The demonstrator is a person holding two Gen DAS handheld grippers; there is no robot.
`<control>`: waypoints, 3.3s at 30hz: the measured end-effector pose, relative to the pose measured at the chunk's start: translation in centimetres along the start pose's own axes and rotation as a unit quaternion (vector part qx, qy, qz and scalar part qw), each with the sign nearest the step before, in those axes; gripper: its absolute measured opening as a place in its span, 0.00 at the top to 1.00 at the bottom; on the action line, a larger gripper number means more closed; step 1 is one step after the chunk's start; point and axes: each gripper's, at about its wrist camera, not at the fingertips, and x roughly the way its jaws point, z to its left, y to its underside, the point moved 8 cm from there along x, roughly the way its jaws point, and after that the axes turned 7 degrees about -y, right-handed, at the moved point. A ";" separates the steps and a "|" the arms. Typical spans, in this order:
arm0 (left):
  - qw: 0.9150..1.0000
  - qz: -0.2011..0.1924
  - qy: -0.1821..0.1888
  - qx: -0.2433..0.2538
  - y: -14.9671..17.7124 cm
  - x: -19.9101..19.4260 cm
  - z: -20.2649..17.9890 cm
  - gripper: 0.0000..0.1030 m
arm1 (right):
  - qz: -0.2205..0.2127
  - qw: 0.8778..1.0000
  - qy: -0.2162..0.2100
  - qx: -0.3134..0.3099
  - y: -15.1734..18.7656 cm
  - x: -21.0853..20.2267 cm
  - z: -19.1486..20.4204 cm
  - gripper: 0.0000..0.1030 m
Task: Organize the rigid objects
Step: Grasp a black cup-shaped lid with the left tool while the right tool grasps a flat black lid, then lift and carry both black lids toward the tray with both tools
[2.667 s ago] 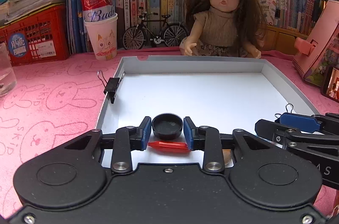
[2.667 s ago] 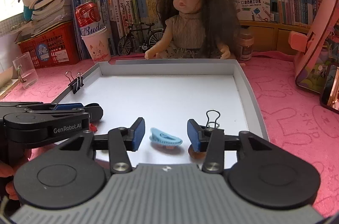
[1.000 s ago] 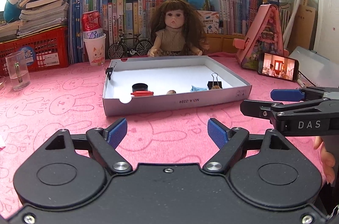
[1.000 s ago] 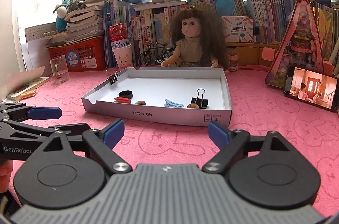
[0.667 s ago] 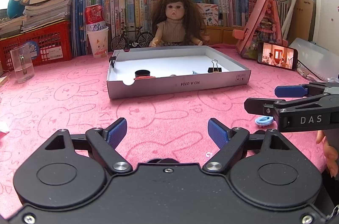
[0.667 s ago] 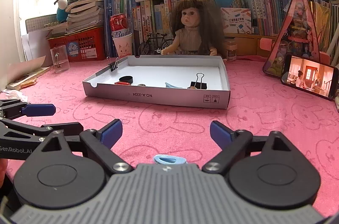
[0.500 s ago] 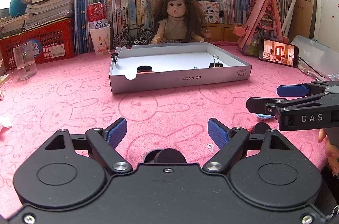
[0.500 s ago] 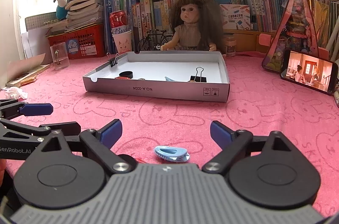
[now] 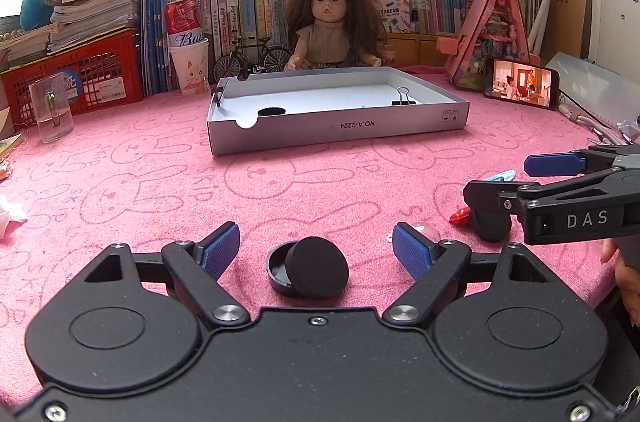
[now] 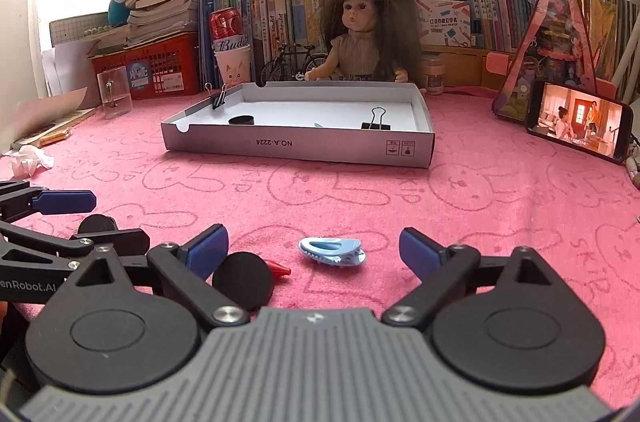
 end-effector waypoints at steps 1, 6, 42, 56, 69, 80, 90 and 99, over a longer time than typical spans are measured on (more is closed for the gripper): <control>1.000 0.000 0.000 0.000 0.1 -0.1 0.0 0.20 | 0.000 1.000 0.001 0.001 0.1 -0.1 0.0 0.06; 1.000 -0.004 0.004 0.002 0.3 -0.4 -0.1 0.22 | -0.004 1.000 0.005 0.002 0.5 -0.7 -0.1 0.06; 0.995 -0.054 0.066 0.060 1.0 -4.8 -3.1 0.55 | 0.001 0.997 -0.037 -0.066 2.4 -1.9 3.8 0.45; 0.997 -0.009 0.072 0.030 3.0 -4.6 -2.9 0.59 | -0.008 0.998 -0.024 -0.059 2.3 -2.0 3.3 0.50; 0.998 -0.011 0.066 0.018 2.3 -4.1 -3.0 0.72 | -0.009 0.998 -0.044 -0.036 1.8 -2.2 3.5 0.65; 0.998 -0.011 0.059 -0.020 -1.0 -2.5 -3.5 0.72 | -0.023 0.999 -0.019 -0.028 0.0 -1.8 2.2 0.65; 0.999 -0.014 0.031 -0.033 -3.8 -0.4 -1.6 0.72 | -0.029 1.000 0.008 -0.001 -2.4 -0.6 -0.4 0.65; 0.998 -0.036 0.010 -0.050 -7.6 2.1 0.6 0.72 | -0.030 0.999 0.016 0.021 -4.9 1.2 -2.2 0.65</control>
